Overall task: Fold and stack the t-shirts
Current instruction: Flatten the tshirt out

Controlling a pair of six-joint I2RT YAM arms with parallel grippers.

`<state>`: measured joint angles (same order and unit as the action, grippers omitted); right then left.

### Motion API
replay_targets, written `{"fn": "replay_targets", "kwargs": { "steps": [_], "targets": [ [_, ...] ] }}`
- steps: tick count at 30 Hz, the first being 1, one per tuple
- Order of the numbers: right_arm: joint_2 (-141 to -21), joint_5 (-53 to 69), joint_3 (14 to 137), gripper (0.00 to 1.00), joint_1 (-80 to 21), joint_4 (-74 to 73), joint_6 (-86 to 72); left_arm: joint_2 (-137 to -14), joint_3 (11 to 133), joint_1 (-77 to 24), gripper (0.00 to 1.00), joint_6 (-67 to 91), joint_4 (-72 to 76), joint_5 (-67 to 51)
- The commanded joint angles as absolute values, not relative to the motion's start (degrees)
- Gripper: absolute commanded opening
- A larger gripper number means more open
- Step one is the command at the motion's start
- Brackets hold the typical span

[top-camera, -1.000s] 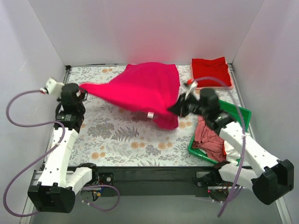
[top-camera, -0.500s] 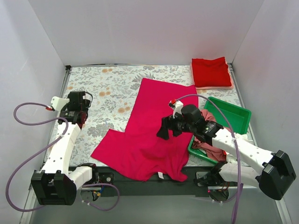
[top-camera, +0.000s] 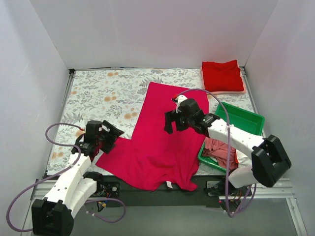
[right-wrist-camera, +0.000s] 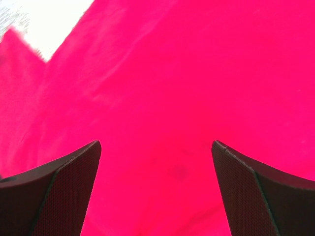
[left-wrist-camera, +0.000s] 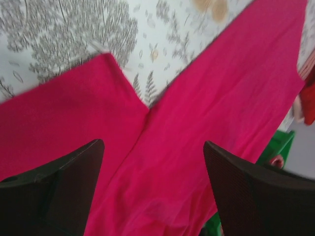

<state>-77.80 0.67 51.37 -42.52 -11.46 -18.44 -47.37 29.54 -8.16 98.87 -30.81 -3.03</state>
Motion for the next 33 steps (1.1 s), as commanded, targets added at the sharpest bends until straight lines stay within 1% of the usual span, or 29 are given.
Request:
{"fn": "replay_targets", "kwargs": {
  "steps": [1, 4, 10, 11, 13, 14, 15, 17, 19, 22, 24, 27, 28, 29, 32, 33],
  "targets": [
    [-83.03, 1.84, 56.07, 0.98, -39.12, -11.16, -18.63, -45.26, 25.58, -13.6, 0.82, 100.19, -32.07, -8.01],
    [-87.6, 3.42, 58.44, 0.98, -36.39, -11.16, -18.28, -46.75, 23.12, -16.43, 0.83, 101.6, -33.13, -7.03],
    [-94.3, 8.78, 59.94, 0.97, -31.3, -10.81, -18.98, -52.02, 21.44, -16.61, 0.84, 102.04, -31.74, -5.1],
    [-94.65, 9.49, 59.68, 0.97, -31.2, -10.46, -18.72, -53.08, 21.62, -16.61, 0.86, 102.13, -31.29, -3.79],
    [-95.36, 9.41, 58.89, 0.97, -31.2, -9.93, -18.63, -55.1, 21.62, -16.61, 0.93, 101.43, -27.54, -3.08],
    [-95.45, 9.49, 58.71, 0.97, -31.2, -9.84, -18.28, -58.5, 21.97, -16.61, 0.96, 100.73, -26.2, -2.21],
    [-95.54, 9.67, 58.45, 0.97, -31.11, -9.67, -18.11, -60.36, 22.32, -16.52, 0.97, 100.64, -25.06, -1.76],
    [-95.45, 10.1, 57.31, 0.96, -31.2, -9.41, -18.02, -67.63, 25.21, -15.82, 0.98, 99.85, -23.73, -0.71],
    [-95.01, 11.34, 55.56, 0.96, -31.11, -9.14, -18.1, -73.1, 28.02, -14.07, 0.98, 98.88, -23.73, 3.42],
    [-94.14, 10.82, 52.66, 0.97, -31.2, -8.44, -18.89, -83.56, 35.05, -9.24, 0.98, 96.6, -23.47, 3.17],
    [-93.78, 10.11, 51.42, 0.97, -31.2, -8.17, -19.86, -91.01, 41.81, -7.48, 0.98, 94.66, -22.77, 3.68],
    [-93.43, 13.52, 47.74, 0.98, -32.25, -5.9, -21.61, -98.5, 52.53, -6.95, 0.98, 93.0, -23.64, 5.45],
    [-93.17, 14.14, 46.85, 0.98, -34.26, -5.28, -22.06, -103.48, 55.86, -6.94, 0.98, 92.38, -23.9, 5.01],
    [-93.08, 15.28, 45.37, 0.98, -35.5, -4.84, -22.67, -105.62, 61.38, -6.86, 0.98, 92.11, -24.25, 5.27],
    [-92.37, 18.88, 43.77, 0.98, -41.82, -1.51, -25.22, -114.15, 70.28, -6.77, 0.98, 90.62, -25.83, 7.38],
    [-91.94, 21.68, 43.68, 0.98, -43.58, -0.71, -25.49, -116.08, 76.84, -6.77, 0.98, 89.83, -27.32, 7.47]
  ]
}}
